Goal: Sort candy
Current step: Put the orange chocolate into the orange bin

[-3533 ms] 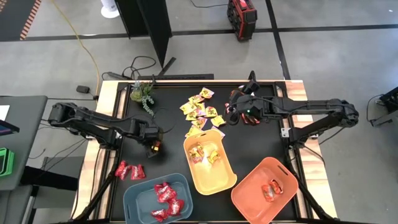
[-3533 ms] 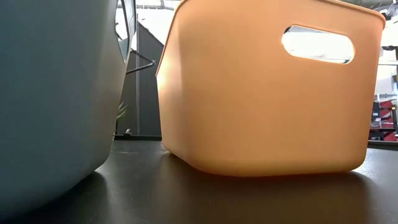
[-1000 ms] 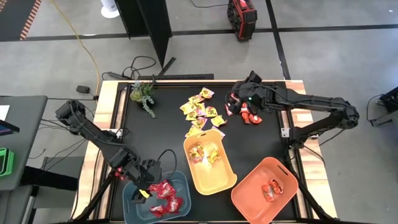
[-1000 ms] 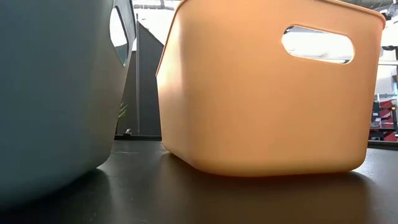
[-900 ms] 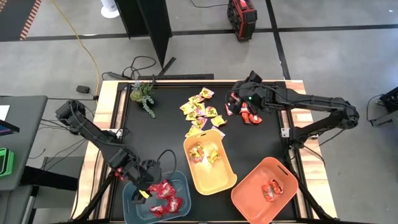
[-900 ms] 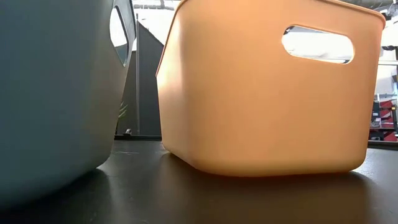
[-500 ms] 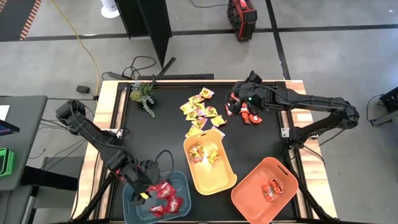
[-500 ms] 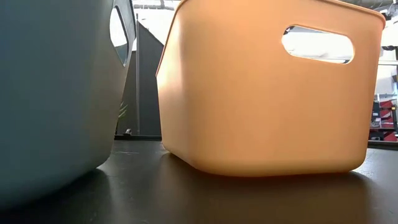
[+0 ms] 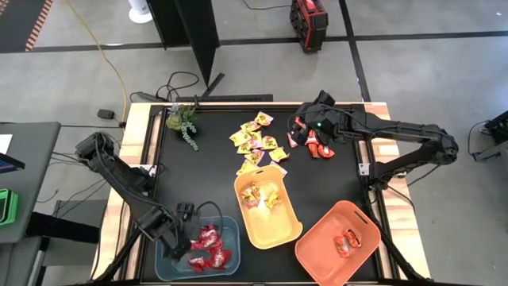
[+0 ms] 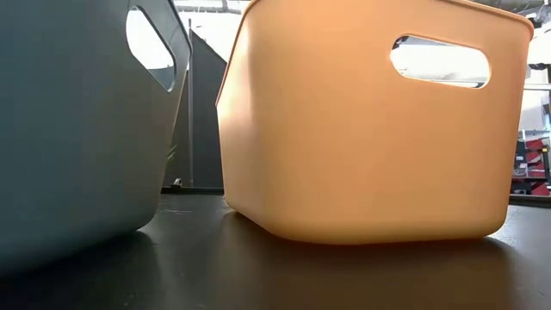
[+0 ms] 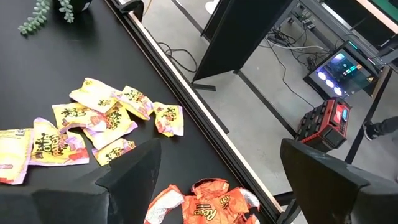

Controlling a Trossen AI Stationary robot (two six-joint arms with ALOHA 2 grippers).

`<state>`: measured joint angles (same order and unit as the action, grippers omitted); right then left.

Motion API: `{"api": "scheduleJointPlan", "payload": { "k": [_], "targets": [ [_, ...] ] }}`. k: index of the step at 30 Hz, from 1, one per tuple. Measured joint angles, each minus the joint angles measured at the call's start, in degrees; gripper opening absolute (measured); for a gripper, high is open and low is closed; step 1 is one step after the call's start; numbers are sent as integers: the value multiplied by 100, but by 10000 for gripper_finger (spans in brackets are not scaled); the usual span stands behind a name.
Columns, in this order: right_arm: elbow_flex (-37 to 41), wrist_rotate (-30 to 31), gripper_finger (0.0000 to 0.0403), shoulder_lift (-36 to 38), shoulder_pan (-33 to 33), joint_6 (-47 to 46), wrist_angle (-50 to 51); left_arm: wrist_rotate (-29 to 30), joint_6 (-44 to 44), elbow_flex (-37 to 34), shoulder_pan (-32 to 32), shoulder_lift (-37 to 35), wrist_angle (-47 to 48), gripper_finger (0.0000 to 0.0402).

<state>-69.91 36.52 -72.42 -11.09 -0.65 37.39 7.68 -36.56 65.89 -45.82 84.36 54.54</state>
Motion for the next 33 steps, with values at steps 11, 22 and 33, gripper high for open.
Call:
{"api": "scheduleJointPlan", "payload": {
  "k": [11,22,33],
  "targets": [
    [0,-1462,348,-442,-856,-876,1415,2382,568,1545,48,-197,818,261],
    [0,-2331,326,-1711,-2045,-984,2884,4492,986,1547,997,-566,1122,261],
    [90,-2938,291,-2583,-2061,-940,3146,4938,593,1200,1373,-665,1671,261]
  ]
}}
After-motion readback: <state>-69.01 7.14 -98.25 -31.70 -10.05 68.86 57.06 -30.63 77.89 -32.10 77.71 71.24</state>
